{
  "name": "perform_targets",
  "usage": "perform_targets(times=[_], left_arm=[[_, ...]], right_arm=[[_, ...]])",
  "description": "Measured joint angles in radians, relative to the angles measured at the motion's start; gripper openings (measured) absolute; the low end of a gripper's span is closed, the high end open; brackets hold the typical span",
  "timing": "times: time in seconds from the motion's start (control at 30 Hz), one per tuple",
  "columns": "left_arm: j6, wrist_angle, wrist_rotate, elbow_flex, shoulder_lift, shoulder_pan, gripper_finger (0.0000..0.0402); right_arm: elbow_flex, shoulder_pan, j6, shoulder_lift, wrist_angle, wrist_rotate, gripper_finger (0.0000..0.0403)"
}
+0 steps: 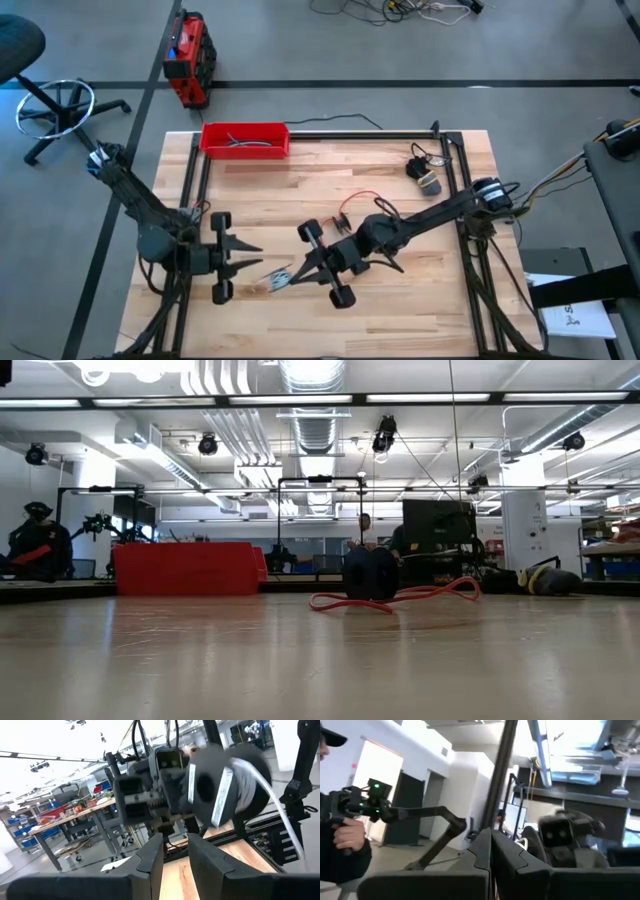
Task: Coil cords
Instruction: Coil the white wire onto the black spool
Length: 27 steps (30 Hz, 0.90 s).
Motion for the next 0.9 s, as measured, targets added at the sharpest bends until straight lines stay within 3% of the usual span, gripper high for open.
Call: perform_targets(times=[0.3, 0.57, 0.9], left_arm=[[-0.026, -0.062, -0.101, 0.007, -0.031, -0.01, 0.0082], [-0.151, 0.005, -0.032, 0.002, -0.021, 0.017, 0.0097], [-0.164, 0.109, -0.03, -0.001, 0.029, 0.048, 0.0114]], right_arm=[[-0.104, -0.032, 0.064, 0.003, 0.162, 0.001, 0.0], [-0.145, -0.036, 0.078, 0.003, 0.186, 0.037, 0.0], [-0.147, -0.039, 0.032, 0.003, 0.095, 0.11, 0.0]])
